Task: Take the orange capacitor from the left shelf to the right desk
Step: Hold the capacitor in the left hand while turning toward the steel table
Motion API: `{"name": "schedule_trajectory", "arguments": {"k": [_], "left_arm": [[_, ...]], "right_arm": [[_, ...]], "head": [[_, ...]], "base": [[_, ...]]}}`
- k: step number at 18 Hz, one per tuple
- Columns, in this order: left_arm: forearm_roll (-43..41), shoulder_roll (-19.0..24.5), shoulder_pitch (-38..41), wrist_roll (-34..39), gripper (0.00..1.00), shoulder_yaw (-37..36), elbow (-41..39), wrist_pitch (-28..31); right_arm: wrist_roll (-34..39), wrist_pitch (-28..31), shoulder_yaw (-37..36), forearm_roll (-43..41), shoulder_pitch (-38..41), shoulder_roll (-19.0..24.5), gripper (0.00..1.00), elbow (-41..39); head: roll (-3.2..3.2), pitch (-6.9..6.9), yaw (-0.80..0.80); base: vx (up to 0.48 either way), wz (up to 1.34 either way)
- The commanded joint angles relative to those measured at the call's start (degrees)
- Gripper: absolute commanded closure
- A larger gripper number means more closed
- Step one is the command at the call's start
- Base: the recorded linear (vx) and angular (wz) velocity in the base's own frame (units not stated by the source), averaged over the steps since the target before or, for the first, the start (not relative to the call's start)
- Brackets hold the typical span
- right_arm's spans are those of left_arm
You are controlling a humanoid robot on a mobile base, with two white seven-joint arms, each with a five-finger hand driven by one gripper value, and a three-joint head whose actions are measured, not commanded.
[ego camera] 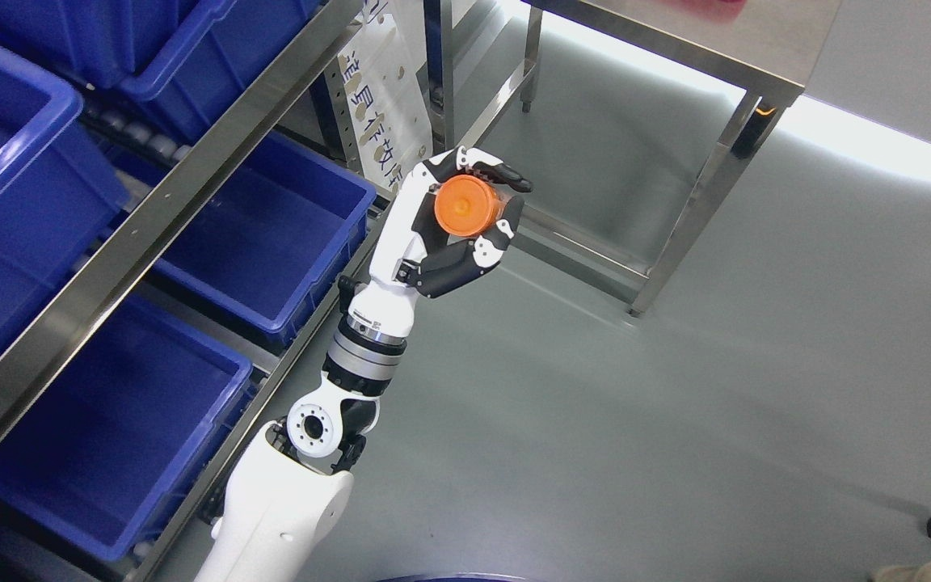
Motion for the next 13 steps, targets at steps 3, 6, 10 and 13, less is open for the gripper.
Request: {"name": "schedule_trajectory", "arguments": {"k": [3, 6, 10, 13], "left_arm": [[-0.08, 0.99, -0.81, 0.02, 0.97, -3.06, 1.7, 0.09], [-0.08, 0.99, -0.81, 0.02, 0.96, -3.06, 2.57, 0.09], [-0.08, 0.99, -0.55, 0.02, 0.96, -3.32, 3.11, 0.09], [-0.08, 0.99, -0.29, 0.02, 0.97, -2.71, 3.11, 0.09]], "right_arm": [[0.04, -0.02, -0.97, 0.18, 1.14, -1.0, 0.0, -1.0], [0.04, -0.02, -0.97, 0.18, 1.14, -1.0, 0.0, -1.0], [0.04, -0.02, -0.97, 0.18, 1.14, -1.0, 0.0, -1.0], [0.04, -0.02, -0.97, 0.18, 1.14, -1.0, 0.0, -1.0]], "head": [[0.0, 0.0, 0.0], [0.0, 0.0, 0.0], [0.0, 0.0, 0.0], [0.0, 0.0, 0.0]], "base": [[0.304, -0.27], [0.322, -0.36], [0.322, -0.33], [0.343, -0.22]]}}
